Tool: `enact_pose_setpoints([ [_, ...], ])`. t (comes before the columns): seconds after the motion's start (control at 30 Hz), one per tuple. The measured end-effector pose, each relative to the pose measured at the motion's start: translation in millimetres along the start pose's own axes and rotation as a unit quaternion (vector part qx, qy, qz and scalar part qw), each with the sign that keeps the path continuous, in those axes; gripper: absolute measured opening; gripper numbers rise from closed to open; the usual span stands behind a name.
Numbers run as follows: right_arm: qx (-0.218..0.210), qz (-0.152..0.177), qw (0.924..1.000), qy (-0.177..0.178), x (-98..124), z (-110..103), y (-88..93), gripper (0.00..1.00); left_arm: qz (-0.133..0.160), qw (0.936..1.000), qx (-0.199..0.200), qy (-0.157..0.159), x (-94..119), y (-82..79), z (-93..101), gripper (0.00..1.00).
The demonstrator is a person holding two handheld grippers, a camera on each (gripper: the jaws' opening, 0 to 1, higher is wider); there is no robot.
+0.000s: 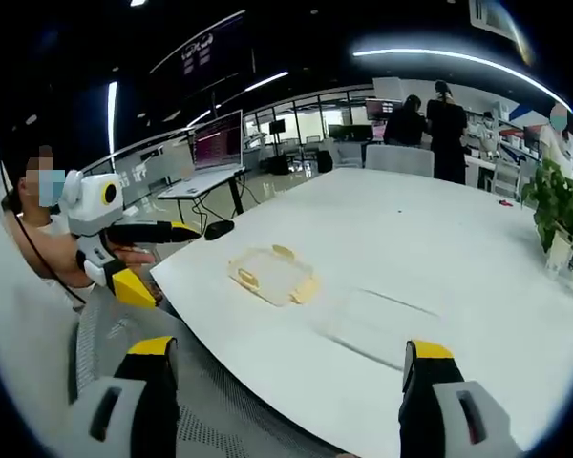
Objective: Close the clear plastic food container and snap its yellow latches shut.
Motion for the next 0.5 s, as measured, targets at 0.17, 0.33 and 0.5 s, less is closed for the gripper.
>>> enact_pose_setpoints([
  [0.17,0.001,-0.001,1.0,-0.001,-0.1,-0.4,-0.1,0.99,-0.001,1.0,-0.002,0.0,0.0,0.1,-0.2,0.97],
  [0.33,-0.002,0.002,1.0,-0.001,0.2,-0.1,-0.7,0.99,0.002,1.0,-0.004,-0.001,-0.1,-0.8,0.0,0.97],
  [0.5,0.006,-0.001,1.0,0.001,-0.1,-0.5,-0.3,0.99,0.003,0.9999,-0.01,0.003,-0.5,-1.5,1.0,0.98],
])
Point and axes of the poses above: the point that each gripper's makers call its tool centre point, and the gripper's own axes: x roughly backward along the fingers, z roughly to its right, y roughly out of its underside, the point moved 10 cm from there along x, roughly backward along the fingers, and after that the axes turned 15 degrees about -x, right-handed, at the moved point
